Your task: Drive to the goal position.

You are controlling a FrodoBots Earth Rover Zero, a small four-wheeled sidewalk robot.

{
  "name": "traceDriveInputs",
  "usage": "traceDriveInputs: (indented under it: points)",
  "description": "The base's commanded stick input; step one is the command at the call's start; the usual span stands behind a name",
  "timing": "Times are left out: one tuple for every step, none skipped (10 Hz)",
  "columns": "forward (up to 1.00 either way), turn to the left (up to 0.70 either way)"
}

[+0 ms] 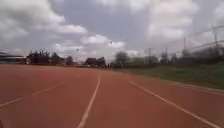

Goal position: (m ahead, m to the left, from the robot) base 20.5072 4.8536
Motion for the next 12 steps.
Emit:
traceDriveInputs:
  points:
    - [0.70, 0.00]
    - [0.70, 0.00]
    - [0.70, 0.00]
    - [0.70, 0.00]
    - [0.70, 0.00]
    - [0.70, 0.00]
    - [0.70, 0.00]
    - [0.70, 0.00]
    - [0.70, 0.00]
    - [0.70, 0.00]
    - [0.70, 0.00]
    - [0.70, 0.00]
